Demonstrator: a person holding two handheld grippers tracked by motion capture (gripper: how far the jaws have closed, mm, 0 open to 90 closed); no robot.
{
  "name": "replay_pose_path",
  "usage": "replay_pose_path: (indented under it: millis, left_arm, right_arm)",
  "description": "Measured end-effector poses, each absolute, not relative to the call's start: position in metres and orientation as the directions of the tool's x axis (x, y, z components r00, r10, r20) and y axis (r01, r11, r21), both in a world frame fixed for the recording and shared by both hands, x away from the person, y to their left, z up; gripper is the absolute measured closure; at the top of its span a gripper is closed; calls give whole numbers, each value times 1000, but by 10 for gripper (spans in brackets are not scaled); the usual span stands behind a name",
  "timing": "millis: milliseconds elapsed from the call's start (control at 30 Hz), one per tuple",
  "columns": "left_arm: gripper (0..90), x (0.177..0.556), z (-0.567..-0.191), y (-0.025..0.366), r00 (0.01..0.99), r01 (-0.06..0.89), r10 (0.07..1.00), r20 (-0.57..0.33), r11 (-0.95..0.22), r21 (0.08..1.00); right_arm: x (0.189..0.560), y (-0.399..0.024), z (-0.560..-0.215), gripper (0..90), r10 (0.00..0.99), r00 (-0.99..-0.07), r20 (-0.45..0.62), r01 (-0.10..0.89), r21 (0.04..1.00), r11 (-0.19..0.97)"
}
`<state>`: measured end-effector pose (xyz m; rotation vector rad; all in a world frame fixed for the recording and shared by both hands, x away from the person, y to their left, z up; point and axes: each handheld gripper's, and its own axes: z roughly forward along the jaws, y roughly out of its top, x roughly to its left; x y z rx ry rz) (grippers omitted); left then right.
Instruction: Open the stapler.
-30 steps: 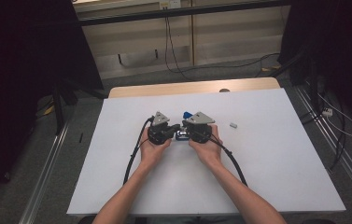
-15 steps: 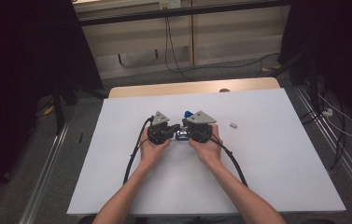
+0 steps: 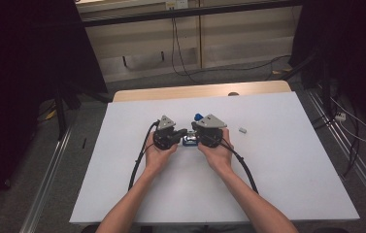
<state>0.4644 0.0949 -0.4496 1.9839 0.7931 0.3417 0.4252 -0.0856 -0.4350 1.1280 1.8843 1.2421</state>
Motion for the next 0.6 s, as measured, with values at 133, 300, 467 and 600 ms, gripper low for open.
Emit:
replay_pose_path:
  millis: [133,300,467,600]
  left_arm:
    - [900,464,-449,95,749,395,658,-79,-347,851]
    - [900,465,-450,95,751,391,655,-82,-342,854]
    - [900,465,-450,95,751,391,655,-82,-342,855]
    - [900,465,-450,95,750,392,657,-83,-340,854]
  right_arm:
    - [425,-86,-434,900,897,-439,-46,316,927,202]
    - [426,-93,-431,900,903,-427,-37,317,930,188]
    - [426,-99,-428,900,905,-425,-25,319,931,176]
    - [426,-99,-428,900,905,-425,-31,315,932,180]
